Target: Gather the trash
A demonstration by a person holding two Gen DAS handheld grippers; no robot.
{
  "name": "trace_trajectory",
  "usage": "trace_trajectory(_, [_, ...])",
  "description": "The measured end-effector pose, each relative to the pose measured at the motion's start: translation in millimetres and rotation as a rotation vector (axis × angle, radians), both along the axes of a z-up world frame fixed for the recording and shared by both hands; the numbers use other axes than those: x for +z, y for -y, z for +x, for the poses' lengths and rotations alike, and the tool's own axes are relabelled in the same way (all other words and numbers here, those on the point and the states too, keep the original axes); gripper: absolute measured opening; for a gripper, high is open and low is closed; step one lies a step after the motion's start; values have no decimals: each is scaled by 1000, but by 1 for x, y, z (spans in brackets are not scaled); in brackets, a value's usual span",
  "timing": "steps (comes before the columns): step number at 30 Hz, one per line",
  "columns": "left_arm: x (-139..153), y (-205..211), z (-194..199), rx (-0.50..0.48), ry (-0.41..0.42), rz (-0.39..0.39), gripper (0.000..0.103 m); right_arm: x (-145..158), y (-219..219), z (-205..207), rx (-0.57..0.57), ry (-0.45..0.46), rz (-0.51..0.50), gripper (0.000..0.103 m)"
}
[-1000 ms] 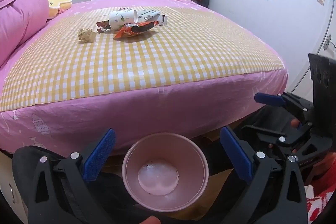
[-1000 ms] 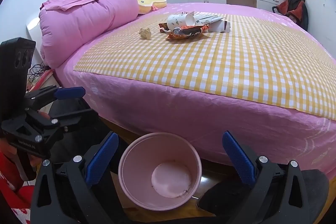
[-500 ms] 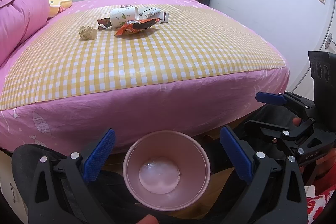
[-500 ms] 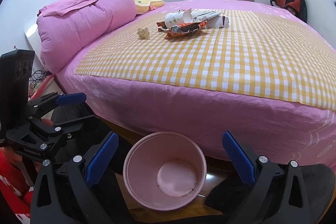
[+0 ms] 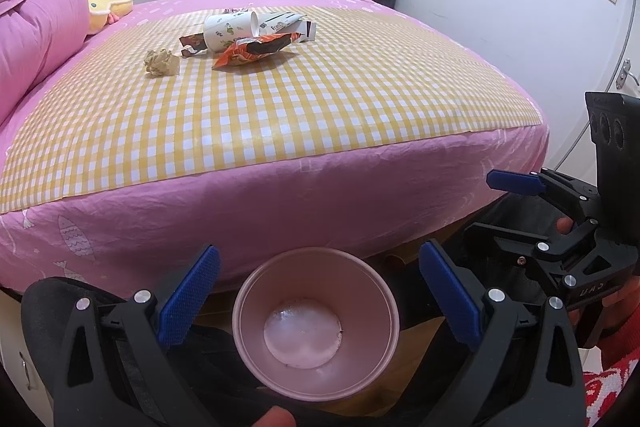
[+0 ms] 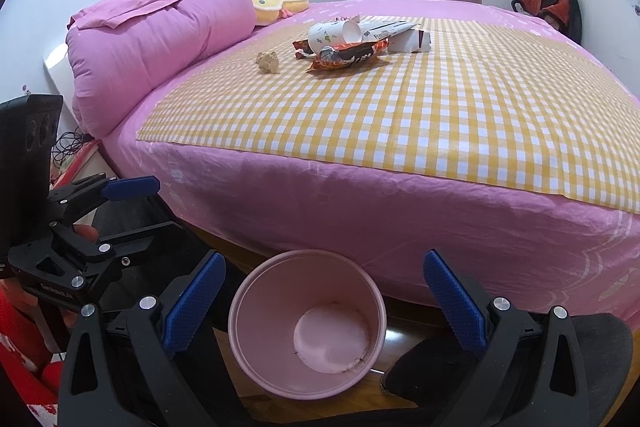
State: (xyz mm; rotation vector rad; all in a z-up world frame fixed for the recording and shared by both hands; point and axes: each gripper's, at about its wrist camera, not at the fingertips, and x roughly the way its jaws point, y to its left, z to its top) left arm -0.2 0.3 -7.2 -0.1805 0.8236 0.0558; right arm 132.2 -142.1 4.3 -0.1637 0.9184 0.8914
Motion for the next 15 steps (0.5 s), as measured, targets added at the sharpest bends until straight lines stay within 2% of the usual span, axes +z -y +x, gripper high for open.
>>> trace_trajectory(15, [-2, 0, 3, -3, -4, 11, 99, -3, 2, 1, -3, 7, 5, 100])
